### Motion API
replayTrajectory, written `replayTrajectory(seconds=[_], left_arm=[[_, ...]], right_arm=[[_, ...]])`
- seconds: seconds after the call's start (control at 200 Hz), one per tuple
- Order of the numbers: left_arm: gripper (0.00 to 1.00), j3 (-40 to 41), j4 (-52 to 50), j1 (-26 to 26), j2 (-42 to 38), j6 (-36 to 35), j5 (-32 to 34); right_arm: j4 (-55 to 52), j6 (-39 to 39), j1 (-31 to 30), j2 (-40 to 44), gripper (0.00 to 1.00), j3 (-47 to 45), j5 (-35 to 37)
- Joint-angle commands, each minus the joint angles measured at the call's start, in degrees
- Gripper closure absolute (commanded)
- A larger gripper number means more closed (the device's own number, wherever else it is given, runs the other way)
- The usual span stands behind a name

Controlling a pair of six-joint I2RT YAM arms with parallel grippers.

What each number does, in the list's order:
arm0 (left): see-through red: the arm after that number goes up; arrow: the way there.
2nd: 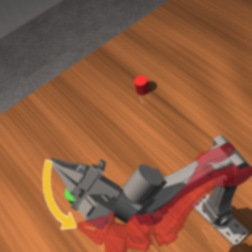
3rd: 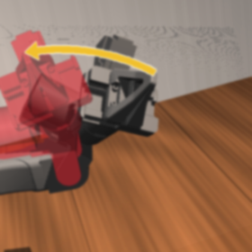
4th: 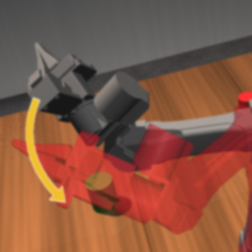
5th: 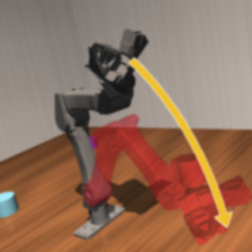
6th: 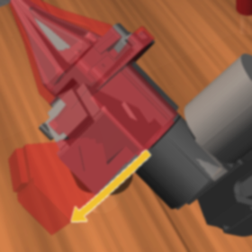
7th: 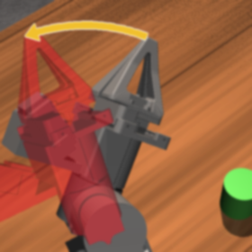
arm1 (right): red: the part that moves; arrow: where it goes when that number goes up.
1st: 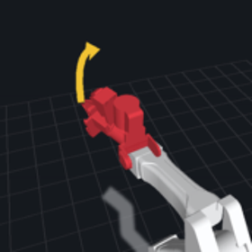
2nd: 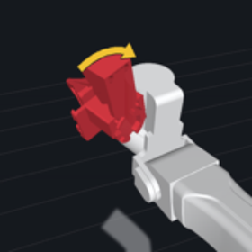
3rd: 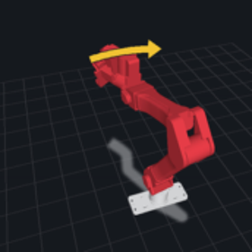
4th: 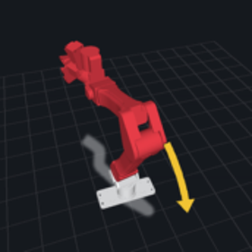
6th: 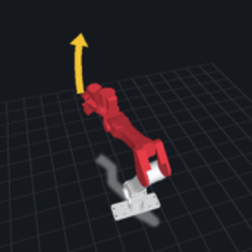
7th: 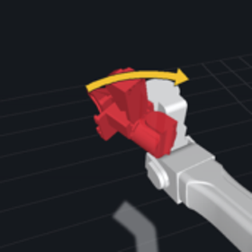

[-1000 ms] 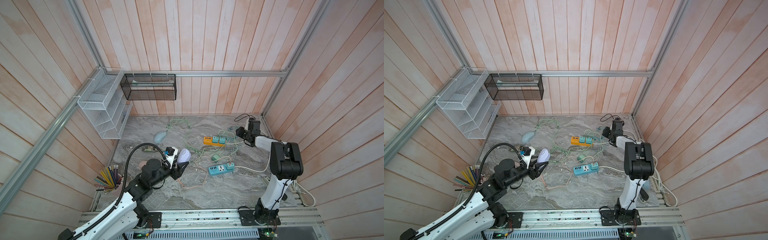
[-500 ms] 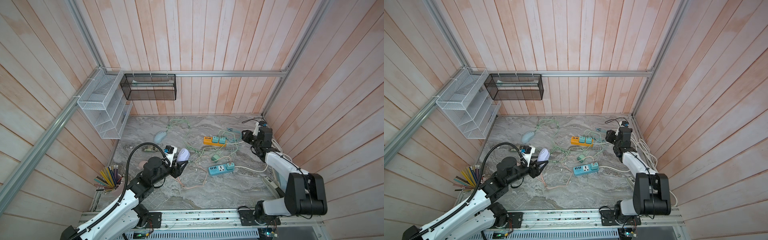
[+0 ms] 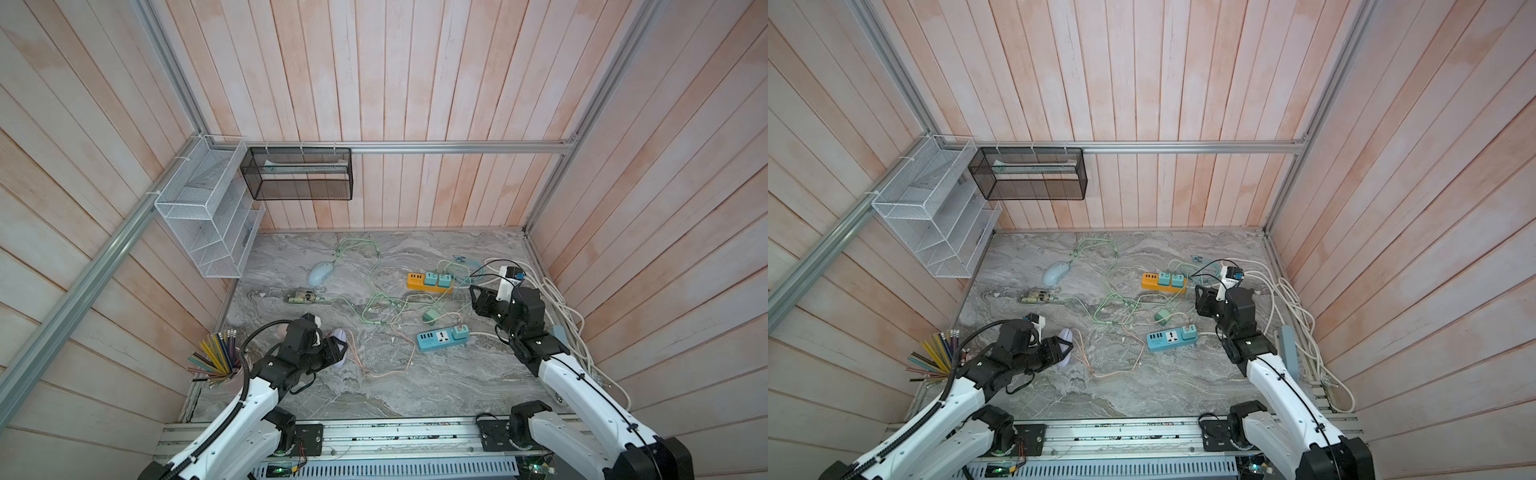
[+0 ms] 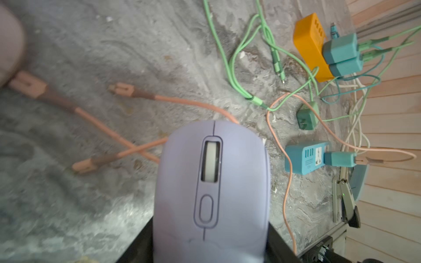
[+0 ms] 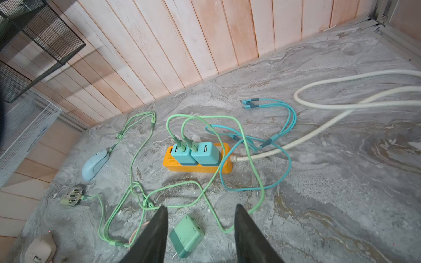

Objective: Unplug the wireless mouse
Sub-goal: Place the mouse at the center of the board.

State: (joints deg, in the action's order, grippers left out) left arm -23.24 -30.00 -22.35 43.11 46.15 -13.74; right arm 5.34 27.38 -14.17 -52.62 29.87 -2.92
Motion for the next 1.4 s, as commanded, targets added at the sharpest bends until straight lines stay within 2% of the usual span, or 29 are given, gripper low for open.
replayTrajectory(seconds=[0.0, 0.09, 0.185, 0.325, 0.44, 0.5, 0.55, 0.59, 0.715, 0.76, 0.785, 0.83, 1.0, 1.135, 1.205, 1.306, 1.396], left_arm=[[0.74, 1.6, -10.8, 0.1, -6.4, 8.3, 2.5], [0.69, 4.3, -13.9, 0.0, -11.2, 11.9, 0.2], [0.68, 6.7, -14.9, -0.1, -13.1, 13.2, -2.1], [0.67, 8.2, -16.5, -0.5, -10.5, 11.8, -1.5], [0.59, 7.3, -15.9, -1.5, -6.8, 10.6, -1.0], [0.48, 6.3, -16.5, -2.4, -5.1, 10.3, 0.6], [0.34, 5.5, -16.9, -3.0, -4.0, 10.1, 1.5], [0.29, 5.3, -16.9, -3.5, -3.4, 10.1, 1.7], [0.24, 4.2, -16.4, -4.8, -4.0, 10.8, 1.9], [0.18, 3.5, -16.2, -5.4, -4.8, 10.9, 2.5], [0.02, 2.8, -16.3, -5.8, -5.1, 10.9, 2.8], [0.0, 1.4, -15.9, -6.5, -5.7, 10.1, 3.3], [0.0, -5.3, -7.9, -13.1, -7.9, 3.5, 6.1], [0.0, -11.0, 3.7, -20.7, -4.0, -8.5, 10.0], [0.0, -11.1, 12.9, -21.1, -1.1, -15.0, 9.4], [0.0, -9.4, 24.5, -20.6, 3.1, -17.5, 11.5], [0.0, -7.5, 36.3, -19.3, 6.7, -23.0, 6.4]], right_arm=[[-2.8, -0.6, -0.7, 1.8, 0.51, -1.5, 1.5], [-3.7, -1.2, -1.8, 3.2, 0.51, -1.9, 2.3], [-5.0, -1.9, -3.6, 4.0, 0.51, -1.6, 4.2], [-7.4, -3.4, -8.3, 4.8, 0.52, -0.2, 8.8], [-9.7, -4.8, -11.4, 4.7, 0.52, 1.1, 12.2], [-10.5, -5.0, -12.0, 4.8, 0.52, 1.2, 12.5], [-11.0, -5.0, -12.2, 5.0, 0.51, 1.1, 12.6], [-11.4, -4.8, -12.3, 5.4, 0.52, 1.0, 12.7], [-12.3, -4.3, -12.2, 6.0, 0.51, 0.6, 13.5], [-12.6, -4.1, -12.3, 5.9, 0.51, 0.5, 13.5], [-12.8, -3.9, -12.2, 5.8, 0.51, 0.4, 13.5], [-12.9, -3.7, -12.3, 5.7, 0.51, 0.3, 13.0], [-14.5, -3.3, -11.3, 5.8, 0.53, -0.2, 9.1], [-14.7, -2.1, -11.0, 5.4, 0.53, -1.8, 5.6], [-14.4, -1.9, -11.0, 4.7, 0.52, -2.6, 4.0], [-14.8, -1.5, -11.1, 5.3, 0.41, -3.4, 1.9], [-16.1, -0.8, -11.2, 7.8, 0.36, -4.6, 1.6]])
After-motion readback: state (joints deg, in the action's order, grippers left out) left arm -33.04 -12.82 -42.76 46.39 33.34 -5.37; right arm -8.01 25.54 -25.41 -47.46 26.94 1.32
